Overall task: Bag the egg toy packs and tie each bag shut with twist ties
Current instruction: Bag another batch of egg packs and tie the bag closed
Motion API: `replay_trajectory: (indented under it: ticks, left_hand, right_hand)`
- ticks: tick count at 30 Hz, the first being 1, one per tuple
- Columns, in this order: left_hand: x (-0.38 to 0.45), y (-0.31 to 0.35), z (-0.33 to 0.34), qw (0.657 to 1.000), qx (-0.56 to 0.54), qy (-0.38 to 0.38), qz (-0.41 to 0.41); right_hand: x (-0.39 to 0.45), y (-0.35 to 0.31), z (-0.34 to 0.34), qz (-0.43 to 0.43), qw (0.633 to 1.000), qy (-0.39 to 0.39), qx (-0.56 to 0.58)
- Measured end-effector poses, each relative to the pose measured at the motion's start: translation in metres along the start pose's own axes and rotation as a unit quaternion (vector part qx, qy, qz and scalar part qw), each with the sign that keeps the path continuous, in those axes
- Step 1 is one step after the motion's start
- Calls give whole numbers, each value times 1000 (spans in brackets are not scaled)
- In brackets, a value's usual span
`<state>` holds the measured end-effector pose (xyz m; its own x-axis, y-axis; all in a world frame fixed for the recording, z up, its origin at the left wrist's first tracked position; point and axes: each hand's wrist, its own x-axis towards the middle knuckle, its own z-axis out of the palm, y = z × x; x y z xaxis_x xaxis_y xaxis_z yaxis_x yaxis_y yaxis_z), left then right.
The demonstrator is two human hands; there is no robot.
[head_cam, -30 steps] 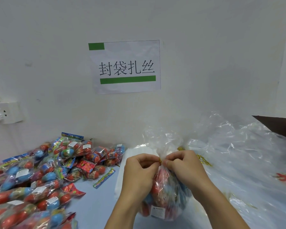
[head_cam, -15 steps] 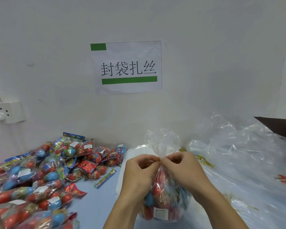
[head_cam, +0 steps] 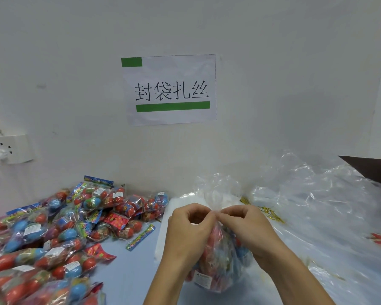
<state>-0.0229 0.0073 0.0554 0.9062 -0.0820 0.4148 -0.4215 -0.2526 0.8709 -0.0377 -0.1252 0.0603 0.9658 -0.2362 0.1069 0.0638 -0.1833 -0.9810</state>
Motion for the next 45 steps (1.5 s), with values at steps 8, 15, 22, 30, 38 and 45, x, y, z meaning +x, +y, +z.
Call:
replay_trajectory:
  ticks: [8, 15, 22, 30, 38, 45]
  left_hand:
    - [1, -4, 4, 999, 11, 6, -35]
    - [-1, -3, 7, 998, -7, 26, -56]
    - [2, -8, 2, 998, -20, 6, -55]
    - [8, -16, -5, 988, -72, 112, -79]
    - [2, -11, 27, 918, -354, 75, -164]
    - [8, -22, 17, 835, -519, 34, -179]
  right_hand:
    - [3, 4, 1, -30, 999, 34, -19]
    - [5, 5, -1, -38, 999, 34, -12]
    - [9, 9, 0, -30, 999, 43, 0]
    - [20, 9, -14, -23, 980, 147, 130]
    - [24, 11, -2, 24, 968, 164, 188]
    - [11, 2, -5, -27, 989, 3, 148]
